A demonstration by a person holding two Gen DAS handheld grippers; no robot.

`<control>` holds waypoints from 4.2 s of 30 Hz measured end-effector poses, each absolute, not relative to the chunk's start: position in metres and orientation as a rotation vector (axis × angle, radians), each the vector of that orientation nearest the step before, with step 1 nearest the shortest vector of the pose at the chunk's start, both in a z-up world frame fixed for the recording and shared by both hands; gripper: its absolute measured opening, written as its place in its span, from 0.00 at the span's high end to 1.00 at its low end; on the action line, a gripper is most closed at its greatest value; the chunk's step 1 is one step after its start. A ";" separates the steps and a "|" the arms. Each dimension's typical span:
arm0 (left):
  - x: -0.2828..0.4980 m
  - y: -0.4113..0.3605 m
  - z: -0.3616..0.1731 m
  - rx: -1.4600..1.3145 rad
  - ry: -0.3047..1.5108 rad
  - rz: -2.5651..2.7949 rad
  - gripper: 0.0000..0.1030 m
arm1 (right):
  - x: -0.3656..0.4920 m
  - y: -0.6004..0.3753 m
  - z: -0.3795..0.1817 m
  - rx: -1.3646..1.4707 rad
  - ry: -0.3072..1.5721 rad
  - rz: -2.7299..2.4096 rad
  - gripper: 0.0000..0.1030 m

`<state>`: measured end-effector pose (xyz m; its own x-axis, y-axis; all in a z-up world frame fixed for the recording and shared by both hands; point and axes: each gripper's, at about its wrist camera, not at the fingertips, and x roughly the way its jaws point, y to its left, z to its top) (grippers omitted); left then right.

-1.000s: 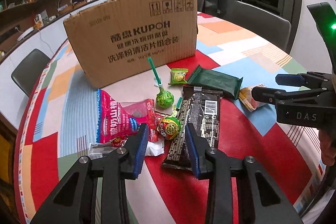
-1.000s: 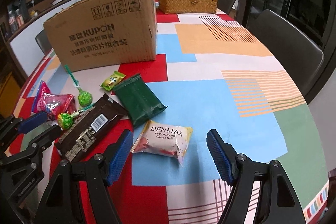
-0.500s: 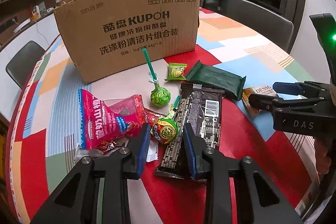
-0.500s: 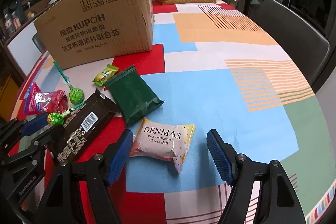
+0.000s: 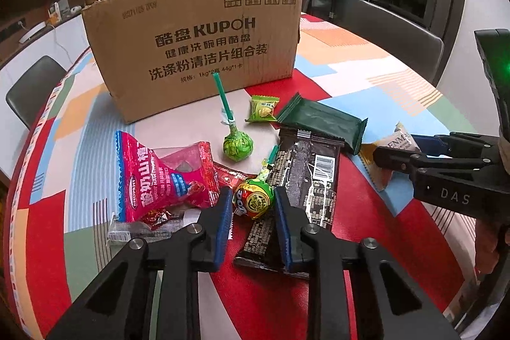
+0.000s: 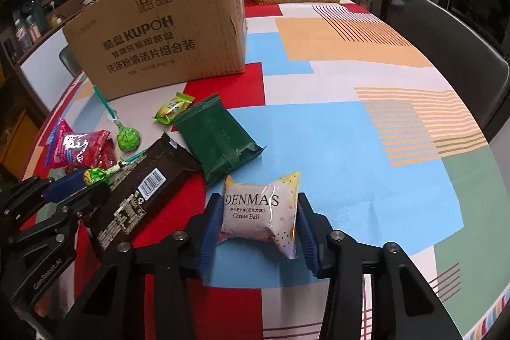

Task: Organize snacks
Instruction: 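Grasp the round striped lollipop with the left tool, then carry the lollipop and cheese ball pack over the box and release both, then grasp the red candy bag with the left tool while the right tool grasps the green lollipop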

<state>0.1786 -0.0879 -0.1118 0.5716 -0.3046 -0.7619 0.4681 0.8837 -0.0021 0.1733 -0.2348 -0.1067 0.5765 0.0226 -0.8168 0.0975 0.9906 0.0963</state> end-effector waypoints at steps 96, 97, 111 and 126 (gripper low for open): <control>0.249 -0.028 0.058 0.174 0.513 -0.288 0.37 | 0.277 -0.167 0.065 0.007 0.522 0.190 0.43; 0.246 -0.027 0.058 0.174 0.512 -0.293 0.37 | 0.271 -0.167 0.065 0.011 0.519 0.198 0.43; 0.191 -0.028 0.024 0.184 0.579 -0.339 0.37 | 0.222 -0.160 0.039 0.002 0.574 0.259 0.43; 0.173 -0.026 -0.044 0.184 0.756 -0.430 0.37 | 0.201 -0.154 -0.025 -0.027 0.763 0.288 0.44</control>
<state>0.1727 -0.0257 -0.0437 0.6462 -0.3106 -0.6971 0.4404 0.8978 0.0083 0.2011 -0.1539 -0.0254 0.6855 0.2475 -0.6847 -0.2667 0.9604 0.0802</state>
